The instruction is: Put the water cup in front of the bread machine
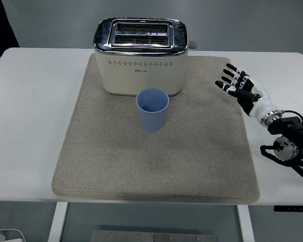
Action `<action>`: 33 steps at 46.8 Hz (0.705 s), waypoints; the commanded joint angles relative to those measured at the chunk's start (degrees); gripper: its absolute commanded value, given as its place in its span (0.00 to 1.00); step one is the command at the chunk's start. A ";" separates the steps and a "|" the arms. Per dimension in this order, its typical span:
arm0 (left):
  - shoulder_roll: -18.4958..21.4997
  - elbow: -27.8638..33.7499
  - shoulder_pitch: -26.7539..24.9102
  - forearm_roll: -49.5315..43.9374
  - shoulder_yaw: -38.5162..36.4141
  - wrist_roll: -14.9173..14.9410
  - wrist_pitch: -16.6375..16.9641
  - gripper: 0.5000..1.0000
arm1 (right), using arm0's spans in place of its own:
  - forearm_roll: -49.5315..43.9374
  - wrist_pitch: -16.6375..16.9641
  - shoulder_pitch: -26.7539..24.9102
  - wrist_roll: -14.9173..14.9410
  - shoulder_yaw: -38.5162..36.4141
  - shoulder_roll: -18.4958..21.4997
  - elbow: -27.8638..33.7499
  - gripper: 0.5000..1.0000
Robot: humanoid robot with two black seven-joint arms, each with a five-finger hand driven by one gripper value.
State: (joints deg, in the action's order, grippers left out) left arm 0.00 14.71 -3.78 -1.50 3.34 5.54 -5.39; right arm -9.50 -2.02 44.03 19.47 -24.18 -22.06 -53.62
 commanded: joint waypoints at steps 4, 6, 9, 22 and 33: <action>0.00 -0.03 0.00 0.00 0.00 0.00 0.03 1.00 | 2.29 -0.08 1.15 -0.93 -0.43 -0.09 -0.08 0.85; 0.00 -0.03 0.00 0.00 0.00 0.00 0.03 1.00 | 2.30 0.00 1.50 -0.93 -0.43 -0.09 -0.17 0.85; 0.00 -0.03 0.00 0.00 0.00 0.00 0.03 1.00 | 2.30 0.53 1.76 -1.01 -0.43 -0.18 -0.17 0.85; 0.00 -0.03 0.00 0.00 0.00 0.00 -0.06 1.00 | 2.03 6.59 3.52 -2.41 0.45 -1.84 -0.08 0.85; 0.00 -0.03 0.00 0.00 0.00 0.00 -0.06 1.00 | 1.94 6.77 6.33 -8.83 0.80 -2.55 1.85 0.85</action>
State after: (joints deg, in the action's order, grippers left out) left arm 0.00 14.68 -3.78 -1.49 3.34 5.54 -5.45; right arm -7.54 4.76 49.65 11.45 -23.52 -24.59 -52.95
